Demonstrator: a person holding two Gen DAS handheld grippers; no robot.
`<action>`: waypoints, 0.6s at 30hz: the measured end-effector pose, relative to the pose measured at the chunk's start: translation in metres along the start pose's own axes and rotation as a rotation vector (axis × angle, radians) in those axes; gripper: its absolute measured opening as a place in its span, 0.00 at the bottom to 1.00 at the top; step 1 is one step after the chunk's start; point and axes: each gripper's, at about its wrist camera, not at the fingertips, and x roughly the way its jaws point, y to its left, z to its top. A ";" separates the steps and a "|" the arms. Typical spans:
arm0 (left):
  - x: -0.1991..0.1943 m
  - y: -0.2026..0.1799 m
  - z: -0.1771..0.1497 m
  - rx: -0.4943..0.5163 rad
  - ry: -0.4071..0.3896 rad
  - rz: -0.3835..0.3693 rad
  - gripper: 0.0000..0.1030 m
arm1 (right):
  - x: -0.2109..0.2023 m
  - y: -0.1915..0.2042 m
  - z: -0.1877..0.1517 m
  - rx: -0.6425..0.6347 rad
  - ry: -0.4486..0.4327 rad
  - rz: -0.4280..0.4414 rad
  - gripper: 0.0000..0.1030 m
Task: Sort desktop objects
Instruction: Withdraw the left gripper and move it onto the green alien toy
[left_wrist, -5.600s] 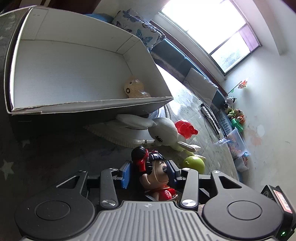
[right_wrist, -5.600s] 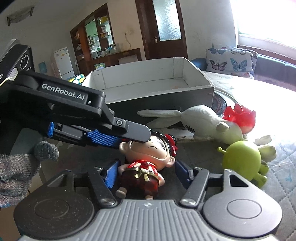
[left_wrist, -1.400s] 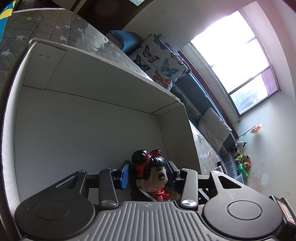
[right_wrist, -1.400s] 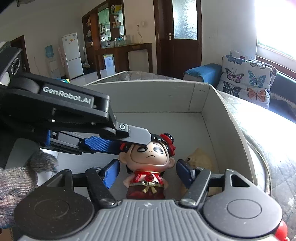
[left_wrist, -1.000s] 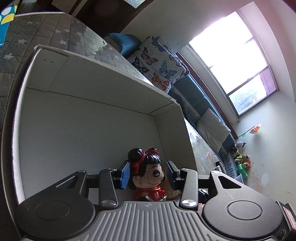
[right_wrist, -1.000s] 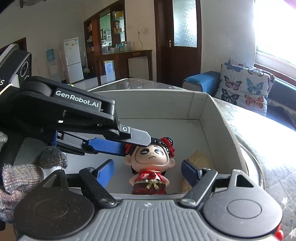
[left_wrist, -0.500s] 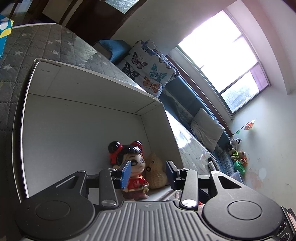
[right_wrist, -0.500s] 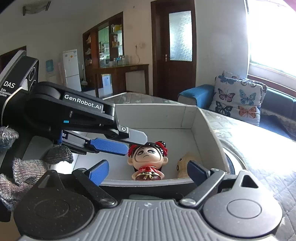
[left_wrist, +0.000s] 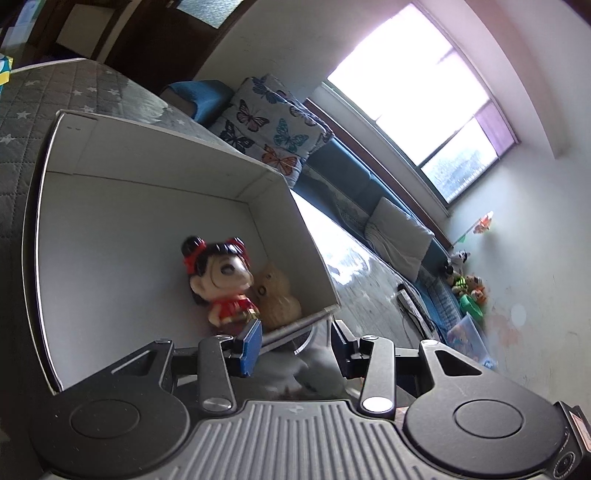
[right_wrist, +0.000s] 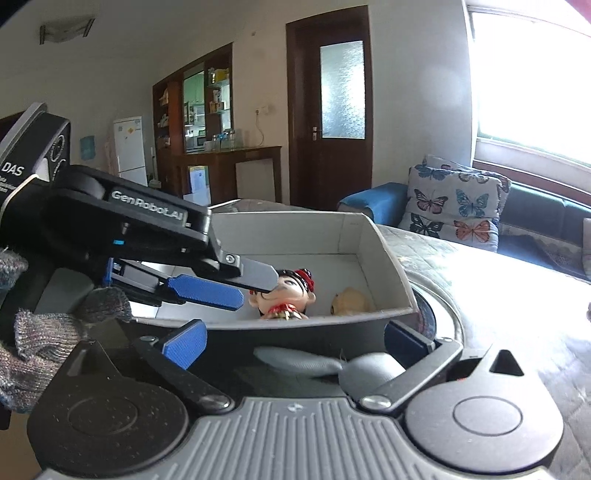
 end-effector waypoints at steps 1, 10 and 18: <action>-0.001 -0.003 -0.003 0.013 0.001 -0.001 0.42 | -0.005 -0.001 -0.006 0.005 -0.001 -0.006 1.00; 0.000 -0.022 -0.038 0.092 0.047 -0.020 0.42 | -0.032 -0.017 -0.037 0.070 0.025 -0.077 1.00; 0.018 -0.030 -0.064 0.113 0.139 -0.028 0.42 | -0.044 -0.036 -0.056 0.145 0.038 -0.138 1.00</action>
